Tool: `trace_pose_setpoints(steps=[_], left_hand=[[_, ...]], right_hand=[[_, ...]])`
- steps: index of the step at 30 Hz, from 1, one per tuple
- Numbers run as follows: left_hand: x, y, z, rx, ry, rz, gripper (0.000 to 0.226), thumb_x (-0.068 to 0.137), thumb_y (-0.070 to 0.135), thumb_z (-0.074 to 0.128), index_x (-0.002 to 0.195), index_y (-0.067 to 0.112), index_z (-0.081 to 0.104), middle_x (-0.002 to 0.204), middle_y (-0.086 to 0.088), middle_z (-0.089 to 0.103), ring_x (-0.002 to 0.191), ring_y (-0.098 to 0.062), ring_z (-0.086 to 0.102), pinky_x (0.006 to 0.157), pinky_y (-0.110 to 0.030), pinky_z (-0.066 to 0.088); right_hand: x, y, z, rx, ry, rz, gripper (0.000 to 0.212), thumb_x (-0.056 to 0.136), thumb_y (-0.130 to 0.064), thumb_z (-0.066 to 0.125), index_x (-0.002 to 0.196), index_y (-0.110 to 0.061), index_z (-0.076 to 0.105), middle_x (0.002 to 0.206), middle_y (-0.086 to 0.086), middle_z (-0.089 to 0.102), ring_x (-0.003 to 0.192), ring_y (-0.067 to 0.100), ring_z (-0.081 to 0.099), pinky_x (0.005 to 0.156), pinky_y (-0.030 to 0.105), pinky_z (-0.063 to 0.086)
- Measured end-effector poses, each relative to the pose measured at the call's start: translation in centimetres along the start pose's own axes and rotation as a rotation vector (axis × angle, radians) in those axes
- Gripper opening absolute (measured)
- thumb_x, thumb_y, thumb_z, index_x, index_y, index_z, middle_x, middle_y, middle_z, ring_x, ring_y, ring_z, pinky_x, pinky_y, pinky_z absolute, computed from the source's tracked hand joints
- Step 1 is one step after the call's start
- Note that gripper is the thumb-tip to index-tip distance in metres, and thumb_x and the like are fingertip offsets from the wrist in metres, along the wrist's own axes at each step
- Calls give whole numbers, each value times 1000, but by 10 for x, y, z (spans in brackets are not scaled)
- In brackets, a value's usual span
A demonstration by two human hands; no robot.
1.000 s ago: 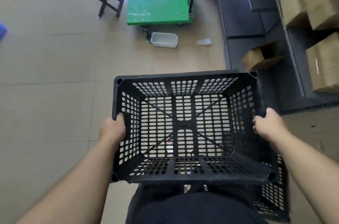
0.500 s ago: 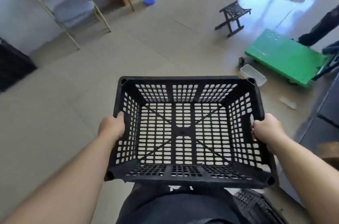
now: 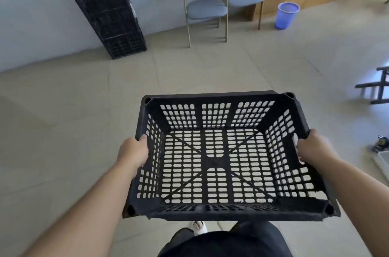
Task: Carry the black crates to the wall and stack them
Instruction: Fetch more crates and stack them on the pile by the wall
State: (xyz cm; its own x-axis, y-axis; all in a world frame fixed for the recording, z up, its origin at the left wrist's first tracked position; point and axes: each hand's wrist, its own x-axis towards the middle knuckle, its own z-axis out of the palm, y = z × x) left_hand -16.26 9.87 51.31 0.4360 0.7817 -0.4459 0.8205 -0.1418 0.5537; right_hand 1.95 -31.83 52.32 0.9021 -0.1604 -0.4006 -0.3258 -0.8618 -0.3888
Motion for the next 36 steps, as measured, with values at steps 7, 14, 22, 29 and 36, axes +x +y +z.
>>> trace_pose_setpoints(steps=[7,14,22,29,36], left_hand=[[76,-20,-75,-71,92,-86,46,93,40,42,83,1,63,74,-15,69,60,-31,59,75,-51,60],[165,9,-113,-157,136,-190,39,102,33,44,83,4,61,70,-10,64,58,-25,56,61,-34,48],[257,37,-170,-246,258,-313,39,101,36,44,85,6,63,74,-9,67,64,-26,61,73,-41,55],[363,36,-222,-314,298,-369,42,104,40,43,90,5,62,75,-10,66,65,-26,62,67,-40,53],[506,52,-290,-323,230,-332,42,105,35,44,84,3,62,70,-11,64,61,-27,60,65,-40,53]], right_hand=[[20,-144,42,-81,-30,-177,25,89,-9,47,113,-3,52,94,23,67,82,38,66,69,39,53],[92,-281,82,-140,-80,-309,28,87,-14,47,114,-7,54,90,21,68,78,38,67,70,42,58],[153,-458,122,-180,-184,-476,31,92,-14,49,119,-2,53,98,23,67,85,39,65,73,41,53],[183,-600,174,-260,-186,-576,34,97,-13,52,128,2,50,100,20,56,89,37,52,78,40,46],[195,-733,228,-214,-174,-528,27,91,-10,52,115,1,55,98,22,67,86,39,64,74,41,53]])
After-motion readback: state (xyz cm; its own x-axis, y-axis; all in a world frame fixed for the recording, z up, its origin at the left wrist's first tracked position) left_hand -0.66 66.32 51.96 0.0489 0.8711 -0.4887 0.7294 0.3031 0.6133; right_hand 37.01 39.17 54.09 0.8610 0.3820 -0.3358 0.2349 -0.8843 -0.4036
